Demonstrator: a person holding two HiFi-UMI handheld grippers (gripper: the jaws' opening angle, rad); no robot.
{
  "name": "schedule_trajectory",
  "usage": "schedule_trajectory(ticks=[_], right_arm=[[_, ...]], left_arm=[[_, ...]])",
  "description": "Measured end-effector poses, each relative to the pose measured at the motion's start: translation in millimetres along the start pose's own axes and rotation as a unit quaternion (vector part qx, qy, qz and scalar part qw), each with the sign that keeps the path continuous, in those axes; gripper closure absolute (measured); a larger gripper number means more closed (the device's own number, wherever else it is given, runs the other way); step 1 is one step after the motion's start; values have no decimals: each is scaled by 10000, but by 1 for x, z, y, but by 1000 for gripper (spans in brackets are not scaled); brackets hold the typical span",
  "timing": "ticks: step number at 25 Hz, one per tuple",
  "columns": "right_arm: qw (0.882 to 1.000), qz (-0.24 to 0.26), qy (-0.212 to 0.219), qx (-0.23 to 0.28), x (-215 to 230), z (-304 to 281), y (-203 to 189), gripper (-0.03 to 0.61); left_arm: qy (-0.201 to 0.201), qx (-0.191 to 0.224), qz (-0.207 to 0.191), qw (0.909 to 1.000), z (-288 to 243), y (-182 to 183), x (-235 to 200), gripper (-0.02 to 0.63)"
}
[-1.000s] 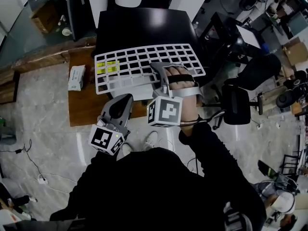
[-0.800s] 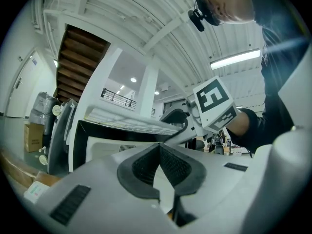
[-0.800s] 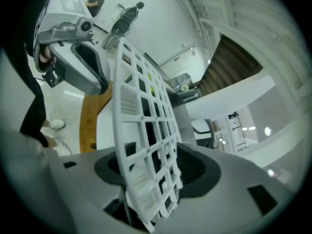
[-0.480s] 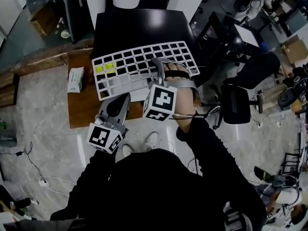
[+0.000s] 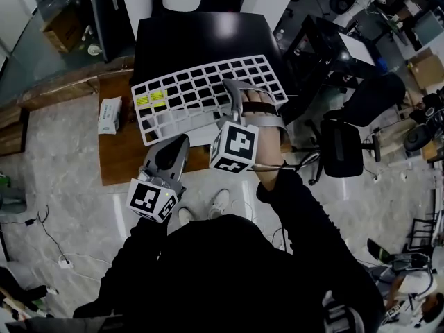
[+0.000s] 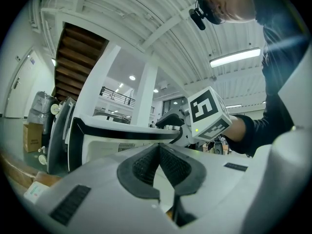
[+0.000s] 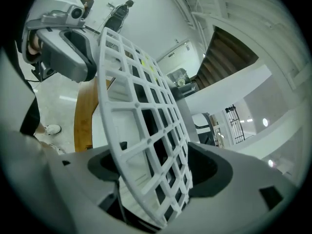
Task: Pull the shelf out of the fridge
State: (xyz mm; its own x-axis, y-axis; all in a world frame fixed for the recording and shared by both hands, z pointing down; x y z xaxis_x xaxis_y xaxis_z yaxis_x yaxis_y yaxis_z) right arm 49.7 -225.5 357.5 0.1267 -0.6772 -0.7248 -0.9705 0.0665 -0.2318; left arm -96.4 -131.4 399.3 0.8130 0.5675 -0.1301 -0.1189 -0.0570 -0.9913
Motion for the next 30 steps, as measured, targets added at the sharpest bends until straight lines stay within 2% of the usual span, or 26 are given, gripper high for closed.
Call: schedule_trajectory(ticks=[8, 13, 16, 19, 20, 22, 26, 27, 29, 30], right_arm=[[9940, 137, -965, 486, -20, 50, -17, 184], [9856, 232, -1314, 1042, -48, 87, -23, 186], [9791, -275, -1373, 1477, -61, 102, -28, 187], [9649, -1319, -1067, 2004, -72, 109, -36, 187], [9560, -1719, -906, 2198, -76, 110, -38, 187], [9304, -2496, -592, 2620, -84, 111, -42, 189], [8585, -3829, 49, 3410, -101, 108, -48, 190], [8394, -4060, 169, 3610, -105, 108, -49, 212], [8019, -4332, 314, 4102, -113, 110, -53, 363], [7848, -4403, 357, 4347, -116, 111, -54, 479]], left_arm=[[-135, -72, -6, 9999, 5, -5, 2, 607], [-268, -129, -46, 9995, 13, -10, 7, 607], [-327, -167, -59, 9993, 21, -13, 9, 607], [-384, -209, -64, 9990, 29, -17, 11, 607], [-406, -224, -64, 9989, 31, -18, 12, 607], [-456, -246, -66, 9986, 38, -18, 14, 607], [-532, -248, -86, 9982, 52, -18, 18, 607], [-546, -240, -95, 9982, 54, -18, 18, 607], [-579, -241, -109, 9980, 59, -19, 19, 607], [-599, -247, -111, 9978, 60, -19, 20, 607]])
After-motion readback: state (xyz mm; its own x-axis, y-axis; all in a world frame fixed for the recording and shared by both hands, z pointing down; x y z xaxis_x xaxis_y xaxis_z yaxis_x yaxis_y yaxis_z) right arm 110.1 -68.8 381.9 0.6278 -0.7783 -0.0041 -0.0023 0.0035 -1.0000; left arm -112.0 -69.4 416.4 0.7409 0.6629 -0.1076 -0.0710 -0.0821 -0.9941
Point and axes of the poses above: the fingertips, and each gripper's own axes: z backward along the fingers, x to its right, y out of its top, the point moved 9 cm from there along z, backward along the fingers, and after that the axes turned 6 degrees about y, right-handed, at the moved point
